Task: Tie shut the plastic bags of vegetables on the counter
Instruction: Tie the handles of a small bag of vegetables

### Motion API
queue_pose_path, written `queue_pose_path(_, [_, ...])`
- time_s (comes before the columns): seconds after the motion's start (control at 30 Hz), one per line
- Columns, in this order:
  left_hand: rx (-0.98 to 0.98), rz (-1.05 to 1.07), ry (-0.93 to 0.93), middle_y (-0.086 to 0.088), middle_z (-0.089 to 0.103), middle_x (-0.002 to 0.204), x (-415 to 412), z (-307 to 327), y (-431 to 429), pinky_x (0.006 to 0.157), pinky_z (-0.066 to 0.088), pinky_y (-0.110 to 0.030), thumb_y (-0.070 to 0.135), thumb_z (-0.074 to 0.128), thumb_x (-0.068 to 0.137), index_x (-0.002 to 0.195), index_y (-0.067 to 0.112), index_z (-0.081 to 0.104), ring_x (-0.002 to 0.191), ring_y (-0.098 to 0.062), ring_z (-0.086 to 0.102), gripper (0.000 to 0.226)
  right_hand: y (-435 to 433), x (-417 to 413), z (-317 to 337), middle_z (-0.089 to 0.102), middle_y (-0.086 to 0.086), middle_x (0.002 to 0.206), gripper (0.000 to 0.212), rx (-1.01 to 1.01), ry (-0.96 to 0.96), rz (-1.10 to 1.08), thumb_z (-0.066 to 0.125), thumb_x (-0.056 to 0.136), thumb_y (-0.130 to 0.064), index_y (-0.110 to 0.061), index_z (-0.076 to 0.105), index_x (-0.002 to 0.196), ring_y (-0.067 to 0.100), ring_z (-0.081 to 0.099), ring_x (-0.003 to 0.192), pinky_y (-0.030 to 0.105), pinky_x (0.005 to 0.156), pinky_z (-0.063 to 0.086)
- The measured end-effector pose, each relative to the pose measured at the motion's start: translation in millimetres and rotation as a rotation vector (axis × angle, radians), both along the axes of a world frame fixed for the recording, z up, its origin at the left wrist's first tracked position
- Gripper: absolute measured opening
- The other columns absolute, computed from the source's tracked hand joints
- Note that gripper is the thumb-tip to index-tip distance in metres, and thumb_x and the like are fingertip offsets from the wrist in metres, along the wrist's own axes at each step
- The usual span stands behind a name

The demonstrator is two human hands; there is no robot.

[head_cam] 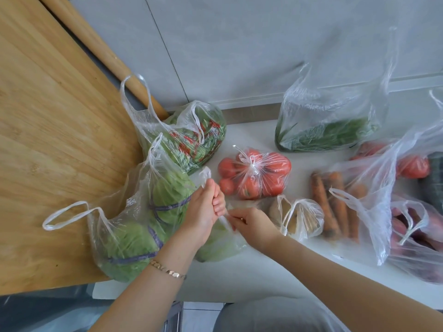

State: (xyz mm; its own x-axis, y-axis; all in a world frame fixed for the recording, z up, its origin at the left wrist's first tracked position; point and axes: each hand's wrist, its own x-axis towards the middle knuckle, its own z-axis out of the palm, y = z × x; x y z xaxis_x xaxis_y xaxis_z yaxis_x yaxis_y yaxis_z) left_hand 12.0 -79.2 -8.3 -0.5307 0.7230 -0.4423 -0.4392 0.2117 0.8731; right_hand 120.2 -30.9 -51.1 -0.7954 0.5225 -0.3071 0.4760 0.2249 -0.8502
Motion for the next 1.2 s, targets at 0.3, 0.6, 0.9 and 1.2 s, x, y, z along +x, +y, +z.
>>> queue_pose_path(0.3, [-0.213, -0.377, 0.412, -0.001, 0.045, 0.062, 5.3, 6.6, 30.7, 0.061, 0.045, -0.013, 0.024, 0.030, 0.100, 0.068, 0.014, 0.040, 0.063, -0.015, 0.051, 0.035, 15.7, 6.5, 18.6, 0.036, -0.003, 0.059, 0.033, -0.209, 0.035, 0.117, 0.055, 0.089, -0.022, -0.005, 0.050, 0.062, 0.012, 0.034, 0.055, 0.021, 0.055, 0.029])
queue_pose_path(0.6, [-0.309, -0.642, 1.135, -0.003, 0.057, 0.090, -2.4, -8.4, -12.4, 0.072, 0.038, -0.026, 0.030, 0.036, 0.097, 0.093, 0.010, 0.058, 0.084, -0.019, 0.054, 0.030, 10.8, 5.3, 15.3, 0.058, -0.003, 0.056, 0.026, -0.645, 0.219, -0.379, 0.054, 0.088, -0.010, -0.012, 0.063, 0.064, 0.005, 0.037, 0.045, 0.014, 0.049, 0.032])
queue_pose_path(0.9, [-0.329, -0.336, 0.706, -0.011, 0.068, 0.085, 8.9, -24.8, -25.3, 0.076, 0.045, -0.021, 0.020, 0.060, 0.087, 0.079, 0.010, 0.073, 0.079, -0.017, 0.059, 0.018, -1.7, 1.9, 9.2, 0.058, -0.007, 0.045, 0.034, -0.447, 0.219, -0.567, 0.056, 0.088, -0.010, -0.015, 0.066, 0.055, 0.010, 0.046, 0.046, 0.024, 0.056, 0.044])
queue_pose_path(1.2, [-0.424, -0.433, 0.991, -0.011, 0.064, 0.089, 11.6, -22.0, -23.8, 0.068, 0.034, -0.022, 0.022, 0.047, 0.094, 0.088, 0.006, 0.068, 0.083, -0.023, 0.057, 0.026, -1.7, -6.6, 11.8, 0.065, -0.005, 0.060, 0.020, -0.421, 0.094, -0.685, 0.069, 0.078, -0.020, -0.025, 0.052, 0.086, 0.005, 0.056, 0.052, 0.019, 0.058, 0.047])
